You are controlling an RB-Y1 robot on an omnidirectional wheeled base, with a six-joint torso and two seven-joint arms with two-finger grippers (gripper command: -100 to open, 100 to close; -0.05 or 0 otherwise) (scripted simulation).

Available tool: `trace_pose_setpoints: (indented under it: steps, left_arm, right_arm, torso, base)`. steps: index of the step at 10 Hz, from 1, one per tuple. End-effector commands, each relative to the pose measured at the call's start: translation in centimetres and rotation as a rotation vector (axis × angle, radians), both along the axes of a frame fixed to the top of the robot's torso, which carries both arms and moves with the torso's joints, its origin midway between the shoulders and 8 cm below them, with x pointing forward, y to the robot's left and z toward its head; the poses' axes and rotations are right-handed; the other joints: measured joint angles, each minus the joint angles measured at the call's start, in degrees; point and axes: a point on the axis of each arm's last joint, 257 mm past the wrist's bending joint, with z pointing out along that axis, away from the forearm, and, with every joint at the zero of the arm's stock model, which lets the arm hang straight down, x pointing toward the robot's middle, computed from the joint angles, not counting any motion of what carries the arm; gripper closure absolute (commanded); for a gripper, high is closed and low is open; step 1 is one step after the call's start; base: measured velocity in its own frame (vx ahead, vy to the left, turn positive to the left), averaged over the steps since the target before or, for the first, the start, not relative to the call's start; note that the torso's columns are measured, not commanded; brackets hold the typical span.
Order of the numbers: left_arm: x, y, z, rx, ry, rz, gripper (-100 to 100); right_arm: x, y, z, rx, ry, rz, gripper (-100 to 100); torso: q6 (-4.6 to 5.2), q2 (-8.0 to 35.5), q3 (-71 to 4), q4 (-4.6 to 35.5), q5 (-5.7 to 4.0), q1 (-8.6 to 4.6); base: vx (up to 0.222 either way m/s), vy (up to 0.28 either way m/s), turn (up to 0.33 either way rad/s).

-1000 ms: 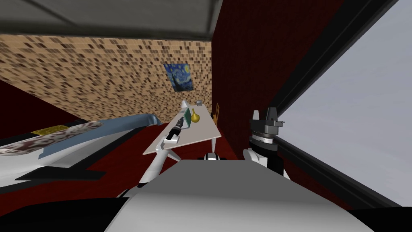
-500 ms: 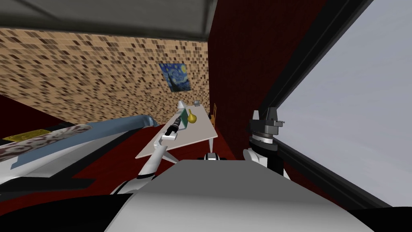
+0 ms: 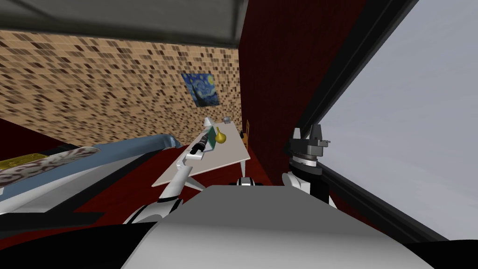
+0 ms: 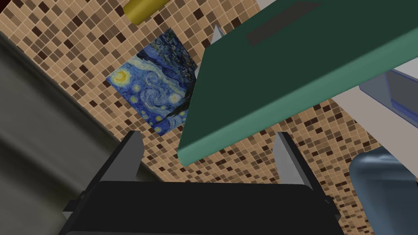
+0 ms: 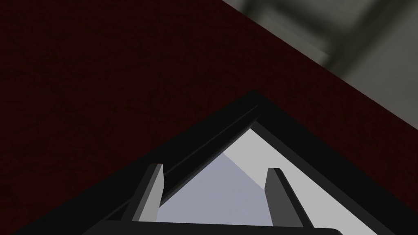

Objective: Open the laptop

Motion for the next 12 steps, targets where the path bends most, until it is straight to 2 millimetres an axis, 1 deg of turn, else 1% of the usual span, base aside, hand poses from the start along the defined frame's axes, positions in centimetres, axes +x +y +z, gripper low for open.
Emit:
trace_pose_setpoints:
  steps: [1, 2, 3, 4, 6, 7, 8, 9, 12]
  left_arm:
    - [0.3, -0.5, -0.3, -0.113, -0.028, -0.006, 100]
    - [0.4, -0.7, -0.4, -0.151, -0.037, -0.008, 100]
    - [0.5, -0.9, -0.4, -0.189, -0.047, -0.011, 100]
    - [0.8, -1.3, -0.6, -0.264, -0.066, -0.015, 100]
    - [1.0, -1.6, -0.7, -0.34, -0.085, -0.02, 100]
    - [1.1, -1.9, 0.1, -0.308, -0.094, -0.029, 100]
    - [1.2, -2.2, -1.0, -0.401, -0.114, -0.031, 100]
    - [1.2, -2.4, -1.7, -0.446, -0.121, -0.031, 100]
    - [1.3, -3.1, -3.7, -0.58, -0.143, -0.028, 100]
  right_arm:
    - [0.0, 0.0, 0.0, 0.0, 0.0, 0.0, 0]
    - [0.0, 0.0, 0.0, 0.0, 0.0, 0.0, 0]
    - [0.0, 0.0, 0.0, 0.0, 0.0, 0.0, 0]
    - [0.0, 0.0, 0.0, 0.0, 0.0, 0.0, 0]
    - [0.0, 0.0, 0.0, 0.0, 0.0, 0.0, 0]
    - [0.0, 0.0, 0.0, 0.0, 0.0, 0.0, 0]
    - [0.0, 0.0, 0.0, 0.0, 0.0, 0.0, 0]
    - [0.0, 0.0, 0.0, 0.0, 0.0, 0.0, 0]
    - [0.0, 0.0, 0.0, 0.0, 0.0, 0.0, 0]
  torso:
    - [0.02, 0.0, 0.0, 0.0, -0.02, -0.05]
    - [-0.06, 0.0, 0.0, 0.0, 0.13, 0.34]
    - [-0.1, 0.0, 0.0, -0.1, 0.22, 0.42]
    - [-0.18, -0.1, 0.0, -0.1, 0.25, 0.32]
    - [-0.29, -0.2, -0.1, -0.2, 0.33, 0.48]
    - [-0.27, -0.3, -0.2, -0.3, 0.3, 0.37]
    - [-0.03, -0.4, -0.2, -0.3, 0.18, 0.0]
    - [0.11, -0.4, -0.2, -0.3, 0.12, -0.03]
    - [0.11, -0.4, -0.2, -0.2, 0.13, 0.04]
  base:
    - [-0.014, 0.113, 0.046]
    - [-0.021, 0.14, 0.022]
    - [-0.042, 0.106, 0.006]
    - [-0.064, 0.156, 0.03]
    - [-0.032, 0.139, 0.031]
    - [-0.01, 0.052, 0.017]
    - [-0.019, 0.089, 0.033]
    - [-0.021, 0.131, 0.006]
    - [-0.012, 0.12, 0.002]
